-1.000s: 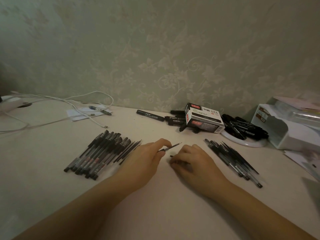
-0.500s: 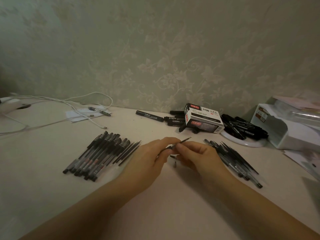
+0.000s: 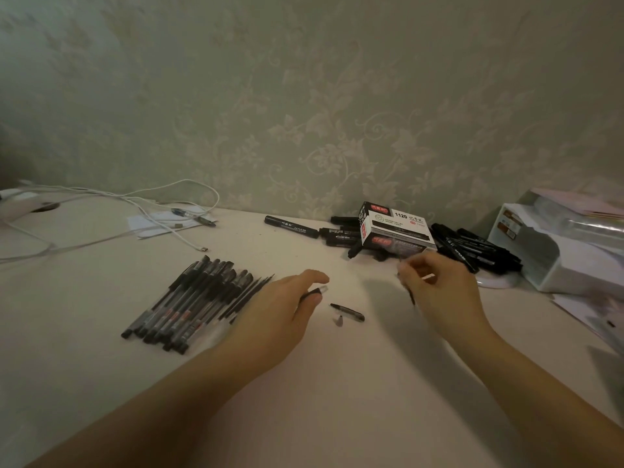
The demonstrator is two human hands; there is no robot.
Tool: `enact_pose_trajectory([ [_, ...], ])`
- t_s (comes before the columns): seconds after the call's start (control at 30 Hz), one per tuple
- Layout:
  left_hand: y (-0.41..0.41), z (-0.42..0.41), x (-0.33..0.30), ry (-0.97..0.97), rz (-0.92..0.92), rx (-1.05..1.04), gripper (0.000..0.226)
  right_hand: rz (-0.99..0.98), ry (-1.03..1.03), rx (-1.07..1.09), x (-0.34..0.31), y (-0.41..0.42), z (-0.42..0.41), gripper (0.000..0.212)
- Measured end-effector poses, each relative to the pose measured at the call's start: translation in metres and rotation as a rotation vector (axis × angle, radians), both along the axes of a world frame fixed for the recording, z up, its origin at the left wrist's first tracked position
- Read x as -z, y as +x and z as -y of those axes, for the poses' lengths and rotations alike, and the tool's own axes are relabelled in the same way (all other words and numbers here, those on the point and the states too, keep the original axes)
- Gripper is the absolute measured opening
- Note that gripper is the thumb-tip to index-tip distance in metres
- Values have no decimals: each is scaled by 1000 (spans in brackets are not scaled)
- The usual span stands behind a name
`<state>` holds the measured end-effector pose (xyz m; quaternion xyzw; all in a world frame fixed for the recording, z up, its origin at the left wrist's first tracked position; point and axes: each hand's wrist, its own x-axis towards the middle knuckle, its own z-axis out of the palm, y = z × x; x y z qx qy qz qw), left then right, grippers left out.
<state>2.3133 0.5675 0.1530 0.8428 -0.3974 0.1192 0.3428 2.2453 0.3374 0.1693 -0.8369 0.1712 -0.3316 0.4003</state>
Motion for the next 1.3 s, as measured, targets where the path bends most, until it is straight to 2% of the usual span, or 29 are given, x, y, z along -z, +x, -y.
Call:
enact_pose_trajectory([
  [0.1, 4, -4, 1, 33, 30, -72, 26, -225, -432, 39, 4, -5, 4, 9],
  [0.2, 8, -9, 0, 87, 43, -202, 22, -432, -609, 85, 8, -6, 1, 14],
  [0.33, 12, -17, -8, 165, 65, -425, 10, -496, -691, 112, 8, -7, -1, 18],
  [0.47, 17, -26, -15, 302, 48, -577, 13, -475, -729, 120, 7, -8, -2, 20],
  [0.6, 20, -30, -15, 396, -9, -589, 15, -327, -736, 89, 5, -8, -11, 24],
  [0.87, 22, -27, -12, 502, 10, -610, 16, -223, -733, -1, 10, -7, -22, 18],
  [0.97, 15, -22, -21, 379, 118, -586, 17, -89, -574, -70, 7, -6, -27, 9],
  [1.03, 5, -18, -29, 175, 219, -481, 14, -19, -330, -146, 2, -5, -34, 6],
  [1.1, -6, -12, -35, 6, 271, -310, 12, -7, 15, -276, -5, -6, -45, 5],
  [1.2, -20, -4, -33, -33, 282, -117, 13, -20, 464, -480, -10, -9, -61, 21],
  [1.3, -23, -1, -26, -59, 234, -63, 11, -37, 666, -544, -5, -11, -68, 29],
])
